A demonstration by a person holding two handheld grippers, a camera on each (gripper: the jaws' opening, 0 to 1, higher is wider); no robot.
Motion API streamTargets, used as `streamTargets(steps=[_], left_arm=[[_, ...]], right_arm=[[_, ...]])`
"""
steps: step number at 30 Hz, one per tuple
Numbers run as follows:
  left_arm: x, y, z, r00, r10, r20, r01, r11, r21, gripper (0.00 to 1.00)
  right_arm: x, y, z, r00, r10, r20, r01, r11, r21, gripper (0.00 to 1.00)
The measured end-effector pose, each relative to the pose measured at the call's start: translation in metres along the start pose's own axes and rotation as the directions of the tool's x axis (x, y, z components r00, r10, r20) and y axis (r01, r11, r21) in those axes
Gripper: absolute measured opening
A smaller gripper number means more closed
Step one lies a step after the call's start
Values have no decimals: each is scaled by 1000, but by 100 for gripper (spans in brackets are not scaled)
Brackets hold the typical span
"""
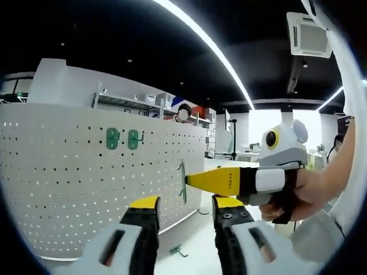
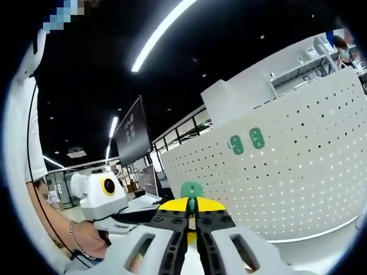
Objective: Insert the hook assembly into the mounting plate slot until the hook locks in place.
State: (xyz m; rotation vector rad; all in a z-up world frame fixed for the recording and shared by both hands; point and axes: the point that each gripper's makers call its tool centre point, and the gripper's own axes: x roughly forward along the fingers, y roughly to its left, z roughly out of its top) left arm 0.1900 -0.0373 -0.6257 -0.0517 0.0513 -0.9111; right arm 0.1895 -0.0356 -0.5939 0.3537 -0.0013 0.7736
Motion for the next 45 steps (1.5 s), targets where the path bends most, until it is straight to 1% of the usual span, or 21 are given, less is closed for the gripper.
streamTargets(steps=[2, 3, 4, 7, 10, 11, 13, 14, 19, 25, 28, 31, 33, 35, 38, 41, 45], left_arm=[[1, -2, -5, 1000, -13, -20, 12, 1000, -5, 61], [1, 1, -10, 999, 4, -40, -4, 1000, 10, 65], [1, 1, -11, 999, 9, -42, -9, 1000, 20, 69], [0, 1, -15, 999, 0, -46, 0, 1000, 5, 77], [2, 1, -22, 997, 4, -77, -1, 999, 45, 95], [2, 0, -22, 997, 1, -75, 2, 999, 45, 97], [1, -1, -20, 998, -7, -69, 10, 999, 43, 95], [1, -2, -19, 998, -7, -69, 10, 999, 47, 96], [1, -3, -24, 996, -10, -88, 15, 998, 67, 93], [-1, -6, -40, 990, -18, -136, 29, 996, 81, 91], [-2, -9, -49, 986, -31, -163, 42, 997, 65, 88], [-5, -11, -59, 981, -39, -192, 52, 997, 62, 86], [-6, -12, -65, 979, -43, -201, 56, 997, 59, 86], [-9, -12, -70, 976, -43, -216, 56, 997, 55, 86], [-12, -11, -76, 974, -41, -224, 50, 998, 37, 85], [-14, -11, -83, 972, -39, -233, 48, 998, 36, 85], [-17, -11, -89, 969, -41, -244, 49, 998, 28, 85]], right_arm=[[0, 0, 0, 1000, -2, -1, 2, 1000, -2, 0], [-1, 0, -1, 1000, -1, -3, 1, 1000, -4, 0], [-1, -1, -2, 1000, -1, -6, 1, 1000, -3, 0], [-1, -1, -2, 1000, -2, -7, 2, 1000, -2, 0], [-1, -2, -2, 1000, -5, -6, 5, 1000, -3, 0], [-1, -2, -2, 1000, -6, -7, 6, 1000, -5, 0], [-1, -2, -3, 1000, -8, -7, 8, 1000, -6, 0], [-1, -3, -2, 1000, -9, -6, 9, 1000, -6, 0], [0, -2, -2, 1000, -6, -7, 6, 1000, -8, 0], [0, -8, 6, 1000, -28, -12, 28, 999, -44, 0], [1, -12, 11, 999, -37, -14, 36, 998, -60, 0], [2, -17, 14, 998, -49, -27, 46, 995, -94, 0], [2, -20, 17, 998, -57, -31, 53, 991, -125, 0], [2, -25, 21, 997, -69, -33, 64, 989, -134, 0], [2, -32, 28, 996, -87, -30, 82, 985, -152, 0], [2, -37, 32, 994, -103, -27, 97, 982, -163, 0], [2, -44, 35, 992, -121, -27, 114, 978, -177, 0]])
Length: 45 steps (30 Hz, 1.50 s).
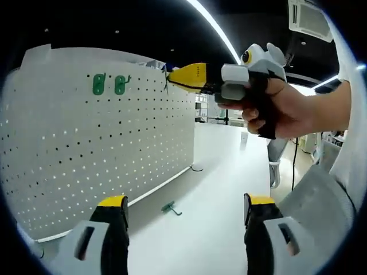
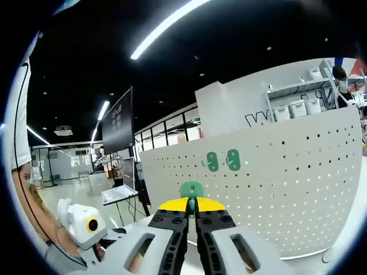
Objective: Insert the hook assembly into the mounting plate slot until the hook locks in place.
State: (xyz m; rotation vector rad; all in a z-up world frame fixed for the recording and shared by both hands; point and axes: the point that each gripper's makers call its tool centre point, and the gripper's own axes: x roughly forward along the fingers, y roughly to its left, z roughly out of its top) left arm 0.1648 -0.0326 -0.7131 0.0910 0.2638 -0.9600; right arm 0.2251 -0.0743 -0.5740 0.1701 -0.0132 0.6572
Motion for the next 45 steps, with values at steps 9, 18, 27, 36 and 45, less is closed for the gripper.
streamTargets(steps=[9, 18, 27, 36, 45], left_arm=[[-1, -1, -10, 1000, -1, -16, 1, 1000, -12, 84], [-4, -1, -17, 1000, 2, -27, -3, 1000, -23, 83], [-4, -1, -25, 999, 2, -40, -3, 1000, -29, 83], [-8, -1, -36, 998, 5, -59, -7, 999, -37, 83], [-14, -1, -43, 997, 14, -71, -17, 999, -35, 83]], right_arm=[[5, -13, 7, 999, -31, -12, 30, 999, -37, 0], [13, -31, 15, 997, -77, -21, 75, 994, -77, 0], [17, -54, 17, 987, -158, -29, 154, 984, -92, 0], [25, -77, 26, 975, -221, -17, 218, 970, -106, 0], [35, -90, 28, 964, -267, -3, 265, 956, -123, 0]])
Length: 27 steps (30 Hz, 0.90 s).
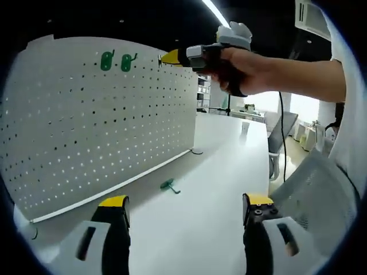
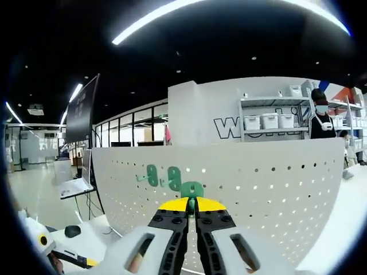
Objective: Insert the hook assembly into the mounting plate slot until the hook locks in place.
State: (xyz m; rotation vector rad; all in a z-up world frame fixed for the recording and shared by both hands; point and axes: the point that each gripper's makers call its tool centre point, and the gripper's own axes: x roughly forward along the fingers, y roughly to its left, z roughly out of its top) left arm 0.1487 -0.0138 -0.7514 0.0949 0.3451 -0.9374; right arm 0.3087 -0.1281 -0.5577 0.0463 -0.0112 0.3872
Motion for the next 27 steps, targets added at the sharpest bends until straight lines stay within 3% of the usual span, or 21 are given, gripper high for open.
streamTargets(steps=[27], left_arm=[[-11, 0, -16, 1000, 27, -9, -27, 1000, -16, 82]], right_arm=[[32, -14, 12, 995, -67, 69, 70, 997, -41, 0]])
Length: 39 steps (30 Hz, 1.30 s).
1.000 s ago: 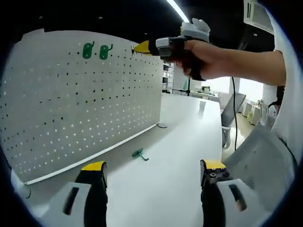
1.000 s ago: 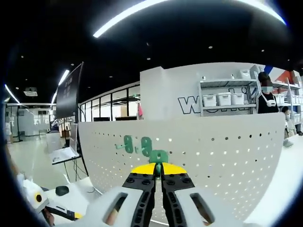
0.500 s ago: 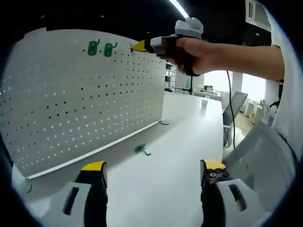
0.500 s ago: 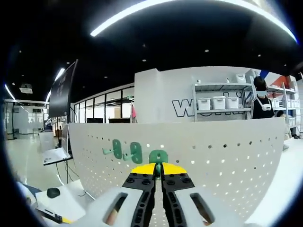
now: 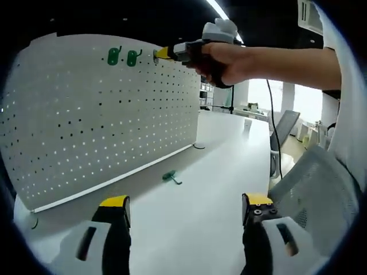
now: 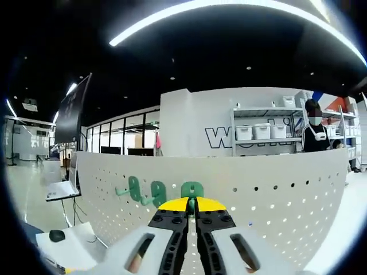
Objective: Insert the hook assembly into the mounting plate slot until the hook locks in place.
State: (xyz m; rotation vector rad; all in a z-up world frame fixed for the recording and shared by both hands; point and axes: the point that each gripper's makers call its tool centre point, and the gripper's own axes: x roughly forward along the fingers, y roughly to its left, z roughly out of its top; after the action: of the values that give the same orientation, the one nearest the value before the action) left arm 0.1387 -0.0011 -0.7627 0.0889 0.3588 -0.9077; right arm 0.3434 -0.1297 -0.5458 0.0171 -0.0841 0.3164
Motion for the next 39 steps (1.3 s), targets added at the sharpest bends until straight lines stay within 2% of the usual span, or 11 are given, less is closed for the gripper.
streamTargets(steps=[27, 34, 39], left_arm=[[-4, 10, -4, 1000, 26, -15, -26, 1000, -14, 81], [-5, 11, -5, 999, 29, -17, -29, 999, -18, 80], [-6, 12, -4, 999, 31, -12, -31, 999, -23, 80]], right_arm=[[16, -1, -8, 1000, -26, 12, 26, 1000, -2, 1], [18, 0, -8, 995, -103, 15, 103, 995, -11, 1], [19, 0, -8, 984, -179, 25, 179, 984, -5, 1]])
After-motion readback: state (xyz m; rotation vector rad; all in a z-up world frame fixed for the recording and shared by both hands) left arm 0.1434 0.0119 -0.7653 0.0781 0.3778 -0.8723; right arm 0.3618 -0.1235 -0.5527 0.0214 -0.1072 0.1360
